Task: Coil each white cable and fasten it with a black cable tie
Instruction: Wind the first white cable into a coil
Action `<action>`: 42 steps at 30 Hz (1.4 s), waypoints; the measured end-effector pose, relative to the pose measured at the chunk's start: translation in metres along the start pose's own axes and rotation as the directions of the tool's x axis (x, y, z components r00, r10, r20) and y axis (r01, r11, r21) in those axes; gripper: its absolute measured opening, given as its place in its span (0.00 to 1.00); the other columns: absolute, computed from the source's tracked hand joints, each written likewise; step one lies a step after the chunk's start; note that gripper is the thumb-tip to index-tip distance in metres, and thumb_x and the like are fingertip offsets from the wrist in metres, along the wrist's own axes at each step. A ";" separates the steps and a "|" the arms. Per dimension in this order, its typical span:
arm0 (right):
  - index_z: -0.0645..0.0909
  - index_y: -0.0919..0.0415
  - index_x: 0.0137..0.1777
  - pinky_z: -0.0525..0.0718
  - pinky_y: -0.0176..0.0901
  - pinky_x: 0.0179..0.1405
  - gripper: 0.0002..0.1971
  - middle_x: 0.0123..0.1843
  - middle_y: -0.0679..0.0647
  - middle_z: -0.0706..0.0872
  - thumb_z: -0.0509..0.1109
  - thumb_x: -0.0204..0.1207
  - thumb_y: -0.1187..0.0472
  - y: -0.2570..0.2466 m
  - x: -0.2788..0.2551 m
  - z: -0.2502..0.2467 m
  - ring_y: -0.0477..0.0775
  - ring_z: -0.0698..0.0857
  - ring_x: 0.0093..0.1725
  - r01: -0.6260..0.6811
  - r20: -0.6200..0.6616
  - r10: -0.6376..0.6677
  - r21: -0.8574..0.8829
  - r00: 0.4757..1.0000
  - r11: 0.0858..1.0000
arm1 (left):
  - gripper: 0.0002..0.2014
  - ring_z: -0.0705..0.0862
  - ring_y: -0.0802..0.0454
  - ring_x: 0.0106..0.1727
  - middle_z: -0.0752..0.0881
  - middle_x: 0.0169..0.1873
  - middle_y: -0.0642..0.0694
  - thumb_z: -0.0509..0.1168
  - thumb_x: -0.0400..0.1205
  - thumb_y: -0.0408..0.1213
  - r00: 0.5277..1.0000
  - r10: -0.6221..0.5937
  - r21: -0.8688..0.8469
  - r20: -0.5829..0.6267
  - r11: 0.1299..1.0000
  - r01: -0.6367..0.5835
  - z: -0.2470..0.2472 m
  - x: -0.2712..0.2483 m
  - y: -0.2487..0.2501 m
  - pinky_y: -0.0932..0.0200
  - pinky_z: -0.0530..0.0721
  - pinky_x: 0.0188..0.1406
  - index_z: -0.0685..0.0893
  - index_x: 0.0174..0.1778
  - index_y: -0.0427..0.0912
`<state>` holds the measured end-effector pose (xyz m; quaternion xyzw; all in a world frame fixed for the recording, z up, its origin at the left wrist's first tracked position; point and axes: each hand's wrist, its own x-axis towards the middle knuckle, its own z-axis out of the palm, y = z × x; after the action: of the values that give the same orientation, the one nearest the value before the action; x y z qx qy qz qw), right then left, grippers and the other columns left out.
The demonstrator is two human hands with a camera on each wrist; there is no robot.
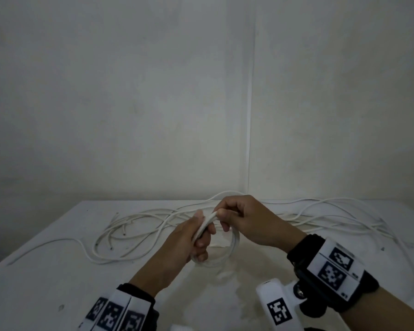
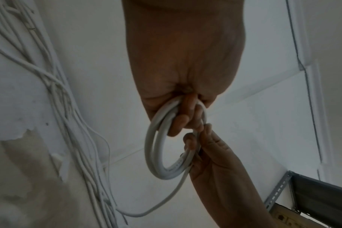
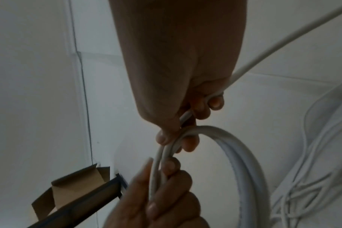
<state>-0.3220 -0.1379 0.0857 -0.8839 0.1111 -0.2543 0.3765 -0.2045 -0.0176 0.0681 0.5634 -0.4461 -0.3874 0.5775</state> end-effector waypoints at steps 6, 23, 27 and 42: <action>0.80 0.49 0.32 0.72 0.41 0.30 0.14 0.24 0.43 0.81 0.65 0.80 0.61 -0.003 0.000 0.000 0.49 0.73 0.27 0.009 -0.050 -0.009 0.008 0.999 1.000 | 0.14 0.63 0.60 0.19 0.66 0.18 0.57 0.53 0.86 0.36 0.999 0.030 0.147 -0.028 0.989 -0.026 0.004 -0.005 0.006 0.65 0.68 0.23 0.71 0.32 0.41; 0.81 0.42 0.46 0.68 0.33 0.31 0.15 0.25 0.39 0.77 0.58 0.83 0.64 0.042 -0.003 -0.015 0.40 0.69 0.27 0.029 -0.224 -0.019 0.043 0.974 0.999 | 0.17 0.59 0.63 0.12 0.62 0.14 0.55 0.50 0.85 0.36 0.964 0.050 -0.421 -0.263 0.893 -0.161 -0.017 0.008 0.010 0.71 0.62 0.11 0.72 0.30 0.38; 0.79 0.38 0.47 0.70 0.26 0.34 0.19 0.26 0.42 0.74 0.59 0.82 0.68 0.060 0.001 -0.013 0.38 0.73 0.29 0.007 -0.286 -0.008 -0.005 0.958 1.000 | 0.16 0.59 0.64 0.11 0.63 0.13 0.56 0.49 0.85 0.37 0.916 0.076 -0.505 -0.395 0.814 -0.285 -0.039 0.010 0.017 0.71 0.61 0.08 0.70 0.30 0.40; 0.74 0.51 0.49 0.66 0.34 0.12 0.08 0.30 0.47 0.81 0.54 0.81 0.54 0.058 -0.007 0.031 0.49 0.80 0.21 0.349 0.023 -0.597 -0.829 0.802 0.437 | 0.15 0.59 0.61 0.14 0.63 0.12 0.58 0.51 0.84 0.35 0.699 0.165 -0.231 -0.696 0.871 -0.434 -0.073 0.015 0.027 0.70 0.63 0.14 0.69 0.29 0.44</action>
<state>-0.3118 -0.1565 0.0230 -0.9044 0.0093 -0.3915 -0.1694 -0.1320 -0.0081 0.0982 0.4583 -0.2188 -0.1417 0.8497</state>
